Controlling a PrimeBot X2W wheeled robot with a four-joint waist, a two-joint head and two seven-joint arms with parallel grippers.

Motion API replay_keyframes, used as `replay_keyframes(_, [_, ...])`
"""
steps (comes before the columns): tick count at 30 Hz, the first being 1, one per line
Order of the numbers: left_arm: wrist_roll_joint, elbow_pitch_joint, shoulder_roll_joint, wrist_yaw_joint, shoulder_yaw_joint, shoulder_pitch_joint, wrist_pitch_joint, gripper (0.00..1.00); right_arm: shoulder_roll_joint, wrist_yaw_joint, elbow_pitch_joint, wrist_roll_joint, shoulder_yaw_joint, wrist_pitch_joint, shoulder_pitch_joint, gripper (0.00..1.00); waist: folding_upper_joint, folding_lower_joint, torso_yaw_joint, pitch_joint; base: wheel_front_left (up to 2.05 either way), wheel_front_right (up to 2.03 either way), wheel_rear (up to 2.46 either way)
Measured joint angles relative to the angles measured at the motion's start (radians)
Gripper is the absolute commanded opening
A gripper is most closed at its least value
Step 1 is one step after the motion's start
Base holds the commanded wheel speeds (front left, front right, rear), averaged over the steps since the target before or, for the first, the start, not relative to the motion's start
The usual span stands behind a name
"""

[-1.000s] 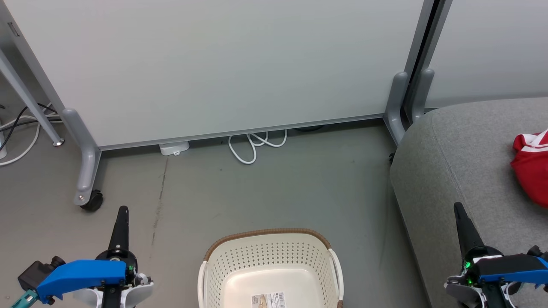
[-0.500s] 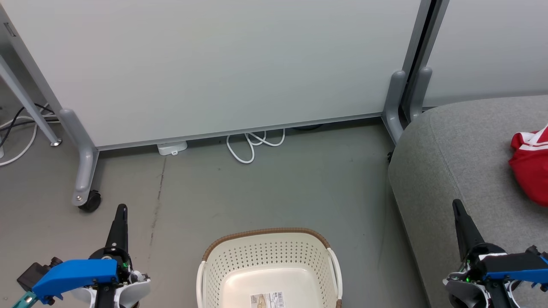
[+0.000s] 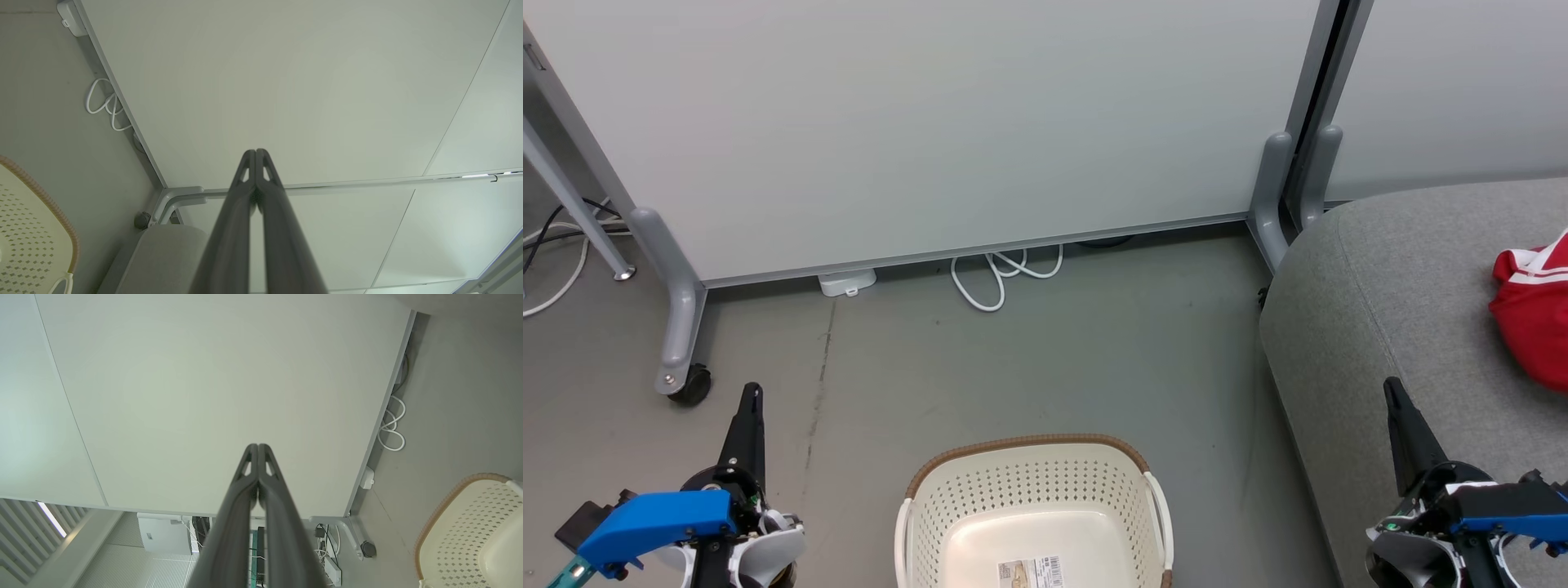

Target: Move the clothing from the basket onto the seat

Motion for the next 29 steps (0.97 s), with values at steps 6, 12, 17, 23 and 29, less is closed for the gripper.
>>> replay_keyframes(6, [-0.038,-0.002,0.0,0.0,0.007,-0.001,0.011,0.0,0.0,0.0,-0.001,0.041,0.0,0.009,-0.001,0.0,0.0,0.0,-0.003,0.001,0.0,0.0,0.0])
replay_keyframes(12, [-0.042,-0.002,0.0,0.0,0.008,-0.003,0.012,0.0,0.0,0.0,-0.002,0.046,0.0,0.01,-0.001,0.0,0.0,0.0,-0.003,0.001,0.0,0.0,0.0])
replay_keyframes(17, [-0.042,-0.002,0.0,0.0,0.009,-0.003,0.012,0.0,0.0,0.0,-0.002,0.046,0.0,0.01,-0.001,0.0,-0.0001,0.0,-0.003,0.001,0.0,0.0,0.0])
replay_keyframes(23, [-0.042,-0.002,-0.001,0.0,0.01,-0.003,0.013,0.0,0.0,0.0,-0.002,0.046,0.0,0.01,-0.001,0.0,0.0,0.0,-0.003,0.001,0.0,0.0,0.0])
replay_keyframes(29, [-0.042,-0.002,-0.001,0.0,0.01,-0.003,0.013,0.0,0.0,0.0,-0.002,0.046,0.0,0.01,-0.001,0.0,0.0,0.0,-0.003,0.001,0.0,0.0,0.0])
